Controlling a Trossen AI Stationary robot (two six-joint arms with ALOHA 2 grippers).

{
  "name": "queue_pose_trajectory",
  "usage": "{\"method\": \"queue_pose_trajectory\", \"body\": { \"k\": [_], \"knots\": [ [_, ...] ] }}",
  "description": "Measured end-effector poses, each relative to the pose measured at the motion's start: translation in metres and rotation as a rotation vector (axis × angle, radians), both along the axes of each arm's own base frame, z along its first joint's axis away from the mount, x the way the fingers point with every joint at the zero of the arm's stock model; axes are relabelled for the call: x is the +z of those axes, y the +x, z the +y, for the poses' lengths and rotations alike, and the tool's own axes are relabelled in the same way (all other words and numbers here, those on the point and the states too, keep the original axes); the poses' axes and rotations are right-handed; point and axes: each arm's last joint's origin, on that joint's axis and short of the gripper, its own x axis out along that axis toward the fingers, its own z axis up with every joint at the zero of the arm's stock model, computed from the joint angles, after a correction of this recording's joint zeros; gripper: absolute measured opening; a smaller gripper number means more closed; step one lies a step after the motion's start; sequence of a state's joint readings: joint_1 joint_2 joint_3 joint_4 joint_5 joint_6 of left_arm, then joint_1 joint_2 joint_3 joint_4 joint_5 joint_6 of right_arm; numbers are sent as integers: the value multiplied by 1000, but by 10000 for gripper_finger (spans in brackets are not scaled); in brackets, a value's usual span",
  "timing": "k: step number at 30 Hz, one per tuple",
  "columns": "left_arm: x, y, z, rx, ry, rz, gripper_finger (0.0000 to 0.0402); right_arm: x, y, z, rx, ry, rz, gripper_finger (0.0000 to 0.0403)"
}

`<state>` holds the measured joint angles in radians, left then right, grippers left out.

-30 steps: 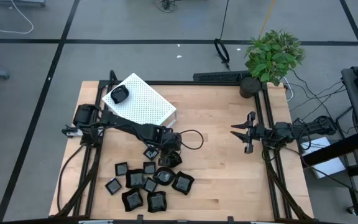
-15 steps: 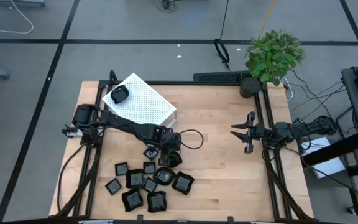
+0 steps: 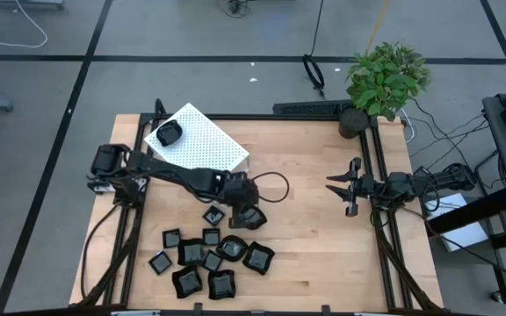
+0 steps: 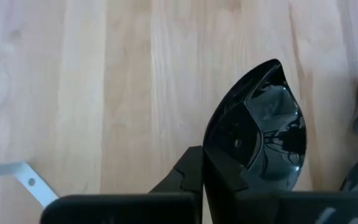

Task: Pick & Place Mini shaped plates
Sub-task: Stack the black leaf-shaped plate on top of the black leaf-shaped plate on the shelf

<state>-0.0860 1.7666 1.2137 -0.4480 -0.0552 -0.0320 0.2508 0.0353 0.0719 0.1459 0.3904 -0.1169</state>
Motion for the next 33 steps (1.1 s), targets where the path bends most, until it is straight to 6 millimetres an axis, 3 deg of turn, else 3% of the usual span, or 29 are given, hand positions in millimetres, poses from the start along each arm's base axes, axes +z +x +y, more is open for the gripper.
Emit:
{"method": "queue_pose_trajectory", "body": {
  "k": [9,19,25,33],
  "knots": [
    [20,-4,9,152,-95,-77,4,0,0,0,0,0,0,102],
    [55,-12,4,147,-73,-234,3,0,0,0,0,0,0,102],
    [82,-17,-1,58,-26,-393,2,0,0,0,0,0,0,102],
    [109,-36,2,79,26,-460,2,0,0,0,0,0,0,102]
  ]
}}
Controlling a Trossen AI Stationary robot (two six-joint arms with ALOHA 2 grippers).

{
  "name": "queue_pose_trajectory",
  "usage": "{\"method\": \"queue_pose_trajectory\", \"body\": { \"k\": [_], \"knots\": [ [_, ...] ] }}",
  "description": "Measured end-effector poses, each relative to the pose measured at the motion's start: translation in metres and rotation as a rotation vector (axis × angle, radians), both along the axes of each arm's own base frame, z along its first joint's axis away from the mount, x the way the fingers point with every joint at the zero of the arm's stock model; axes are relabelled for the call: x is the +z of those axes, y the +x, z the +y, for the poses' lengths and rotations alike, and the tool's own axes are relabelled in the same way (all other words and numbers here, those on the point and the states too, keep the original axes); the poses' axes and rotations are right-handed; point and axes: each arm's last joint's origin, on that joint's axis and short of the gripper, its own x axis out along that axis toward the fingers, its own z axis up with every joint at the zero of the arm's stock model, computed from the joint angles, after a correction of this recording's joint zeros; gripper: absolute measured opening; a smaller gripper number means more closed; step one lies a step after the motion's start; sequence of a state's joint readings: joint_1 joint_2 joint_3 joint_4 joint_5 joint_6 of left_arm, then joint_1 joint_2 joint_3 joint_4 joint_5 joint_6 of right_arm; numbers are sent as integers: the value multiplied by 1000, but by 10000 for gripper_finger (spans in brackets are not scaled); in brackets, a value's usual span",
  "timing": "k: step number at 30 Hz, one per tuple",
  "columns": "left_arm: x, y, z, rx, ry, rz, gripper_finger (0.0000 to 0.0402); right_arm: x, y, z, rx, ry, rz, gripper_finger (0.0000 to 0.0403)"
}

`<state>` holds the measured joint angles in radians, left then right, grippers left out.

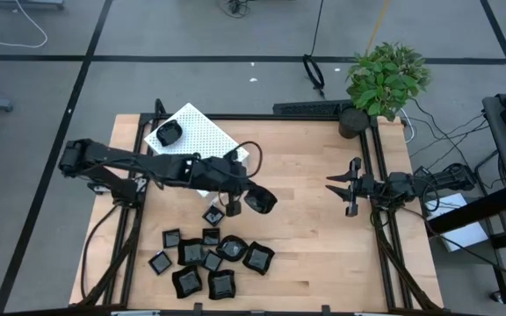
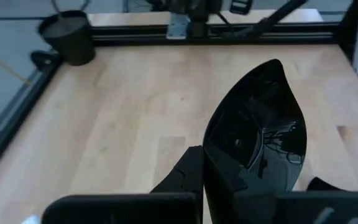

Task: Pick & Place Mini shaped plates
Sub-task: Stack the black leaf-shaped plate on top of the black leaf-shaped plate on the shelf

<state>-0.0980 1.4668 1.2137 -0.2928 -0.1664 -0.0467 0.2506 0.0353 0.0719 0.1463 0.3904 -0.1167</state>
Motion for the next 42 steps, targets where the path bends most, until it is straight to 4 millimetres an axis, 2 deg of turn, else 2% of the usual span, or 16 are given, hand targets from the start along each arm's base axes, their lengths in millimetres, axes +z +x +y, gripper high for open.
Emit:
{"method": "queue_pose_trajectory", "body": {
  "k": [13,22,24,26,32,37,42],
  "knots": [
    [12,-22,-5,110,53,21,1,0,0,0,0,0,0,102],
    [-30,-23,-4,114,13,-5,1,0,0,0,0,0,0,102],
    [-33,-30,-4,83,-13,-35,1,0,0,0,0,0,0,102],
    [-23,-34,-4,69,-36,-145,1,0,0,0,0,0,0,102],
    [-19,-63,0,74,-55,-274,1,0,0,0,0,1,-1,102],
    [-19,-89,6,162,-49,-324,0,0,0,0,0,0,2,102],
    [-1,-119,15,299,-60,-370,0,-1,0,0,0,-2,9,102]
  ]
}}
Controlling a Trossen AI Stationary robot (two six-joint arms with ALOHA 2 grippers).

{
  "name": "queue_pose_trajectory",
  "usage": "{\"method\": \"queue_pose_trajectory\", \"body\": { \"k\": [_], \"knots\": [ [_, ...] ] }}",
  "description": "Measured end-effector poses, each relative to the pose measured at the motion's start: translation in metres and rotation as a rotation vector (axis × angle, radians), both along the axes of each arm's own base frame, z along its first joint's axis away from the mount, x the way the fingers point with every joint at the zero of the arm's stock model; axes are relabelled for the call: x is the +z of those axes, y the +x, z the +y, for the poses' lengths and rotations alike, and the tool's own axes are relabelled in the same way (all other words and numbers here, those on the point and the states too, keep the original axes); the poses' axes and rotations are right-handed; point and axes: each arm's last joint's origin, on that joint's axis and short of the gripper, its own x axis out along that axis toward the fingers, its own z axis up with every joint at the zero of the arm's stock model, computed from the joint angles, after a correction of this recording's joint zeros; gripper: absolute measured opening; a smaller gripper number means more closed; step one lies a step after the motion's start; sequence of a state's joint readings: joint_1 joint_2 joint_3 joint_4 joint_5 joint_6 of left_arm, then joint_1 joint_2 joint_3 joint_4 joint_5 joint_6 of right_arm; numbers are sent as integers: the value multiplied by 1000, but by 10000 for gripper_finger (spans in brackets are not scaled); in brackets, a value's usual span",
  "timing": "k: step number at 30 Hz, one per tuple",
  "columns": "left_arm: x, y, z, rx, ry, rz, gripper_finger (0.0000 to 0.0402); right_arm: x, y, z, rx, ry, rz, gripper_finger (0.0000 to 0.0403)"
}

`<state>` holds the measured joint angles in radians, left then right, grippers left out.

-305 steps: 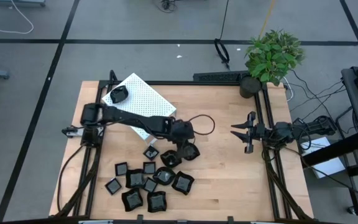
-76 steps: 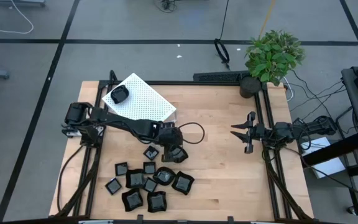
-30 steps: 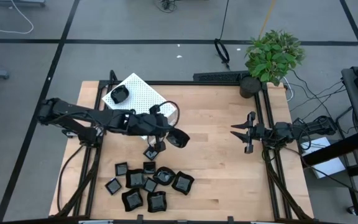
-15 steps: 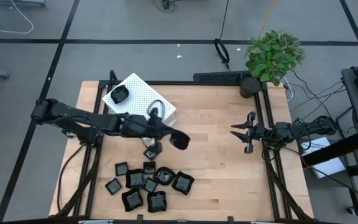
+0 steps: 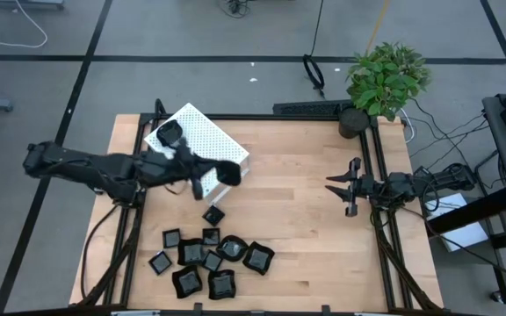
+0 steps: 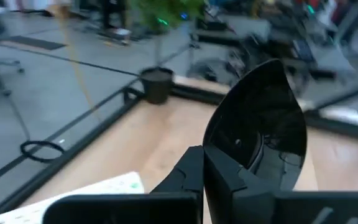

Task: Pick & Place Mini shaped plates
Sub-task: Stack the black leaf-shaped plate on top of the black leaf-shaped plate on the shelf

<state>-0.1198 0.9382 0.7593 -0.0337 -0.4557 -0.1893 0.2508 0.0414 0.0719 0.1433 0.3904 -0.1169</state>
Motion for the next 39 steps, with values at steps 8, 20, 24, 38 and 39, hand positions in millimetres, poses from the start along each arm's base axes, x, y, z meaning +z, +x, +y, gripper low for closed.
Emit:
{"method": "queue_pose_trajectory", "body": {
  "k": [8,20,24,38,39],
  "knots": [
    [16,-63,28,271,-104,-54,1,0,0,0,0,0,1,102],
    [55,-118,56,523,-201,-205,1,0,0,0,0,0,0,102],
    [79,-125,66,631,-216,-74,1,0,0,0,0,0,0,103],
    [74,-113,129,1046,-405,459,1,0,0,0,0,0,0,102],
    [67,-114,134,1071,-429,512,1,0,0,0,0,0,0,102]
  ]
}}
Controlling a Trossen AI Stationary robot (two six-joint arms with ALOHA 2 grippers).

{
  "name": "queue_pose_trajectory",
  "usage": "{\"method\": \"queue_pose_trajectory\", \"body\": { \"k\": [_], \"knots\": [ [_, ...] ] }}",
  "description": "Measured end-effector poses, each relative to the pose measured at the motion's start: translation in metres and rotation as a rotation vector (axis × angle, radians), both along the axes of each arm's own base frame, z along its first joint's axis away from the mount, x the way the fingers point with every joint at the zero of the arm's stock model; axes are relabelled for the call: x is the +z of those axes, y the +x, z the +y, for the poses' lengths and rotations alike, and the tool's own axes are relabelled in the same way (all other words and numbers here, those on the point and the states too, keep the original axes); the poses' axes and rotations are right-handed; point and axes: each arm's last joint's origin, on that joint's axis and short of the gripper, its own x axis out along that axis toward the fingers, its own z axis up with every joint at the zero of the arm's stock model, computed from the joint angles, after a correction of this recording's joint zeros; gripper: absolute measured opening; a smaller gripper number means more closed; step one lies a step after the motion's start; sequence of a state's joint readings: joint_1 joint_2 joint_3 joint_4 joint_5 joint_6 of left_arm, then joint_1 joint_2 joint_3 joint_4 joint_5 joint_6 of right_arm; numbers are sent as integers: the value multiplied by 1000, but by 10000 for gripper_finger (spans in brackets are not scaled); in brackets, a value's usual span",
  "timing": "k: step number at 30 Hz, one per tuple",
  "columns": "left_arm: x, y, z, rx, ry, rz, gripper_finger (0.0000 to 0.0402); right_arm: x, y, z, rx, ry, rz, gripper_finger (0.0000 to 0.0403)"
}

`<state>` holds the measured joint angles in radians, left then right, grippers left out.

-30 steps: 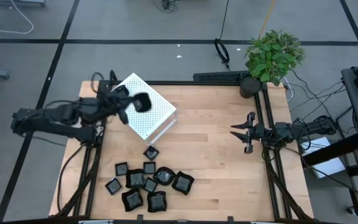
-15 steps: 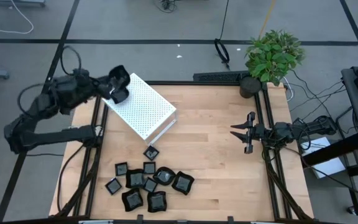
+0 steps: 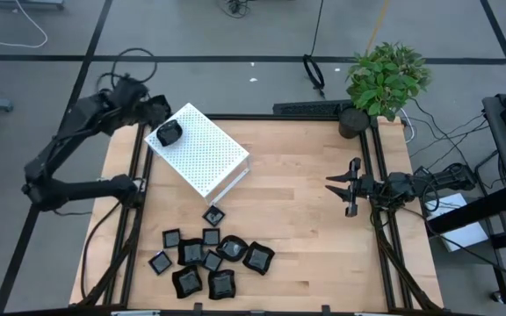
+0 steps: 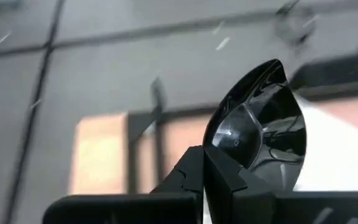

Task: Pick & Place Mini shaped plates
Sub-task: Stack the black leaf-shaped plate on top of the black leaf-shaped plate on the shelf

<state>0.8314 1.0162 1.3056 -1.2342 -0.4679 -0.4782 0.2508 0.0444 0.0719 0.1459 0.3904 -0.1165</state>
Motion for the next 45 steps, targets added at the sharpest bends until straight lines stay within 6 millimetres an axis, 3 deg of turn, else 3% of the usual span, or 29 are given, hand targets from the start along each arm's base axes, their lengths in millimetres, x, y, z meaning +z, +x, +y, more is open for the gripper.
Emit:
{"method": "queue_pose_trajectory", "body": {
  "k": [3,7,16,24,28,45],
  "knots": [
    [-13,0,13,30,-78,39,1,0,0,0,0,0,0,102],
    [-16,0,22,-14,-80,-35,1,0,0,0,0,0,0,102],
    [-14,-20,7,-41,-45,-170,1,0,0,0,0,0,0,102],
    [-60,-26,4,-2,-68,-161,1,0,0,0,0,0,0,102],
    [-73,-26,7,-34,-51,-225,1,0,0,0,0,0,0,102],
    [-89,-24,10,-15,-73,-236,10,0,0,0,0,0,0,102]
  ]
}}
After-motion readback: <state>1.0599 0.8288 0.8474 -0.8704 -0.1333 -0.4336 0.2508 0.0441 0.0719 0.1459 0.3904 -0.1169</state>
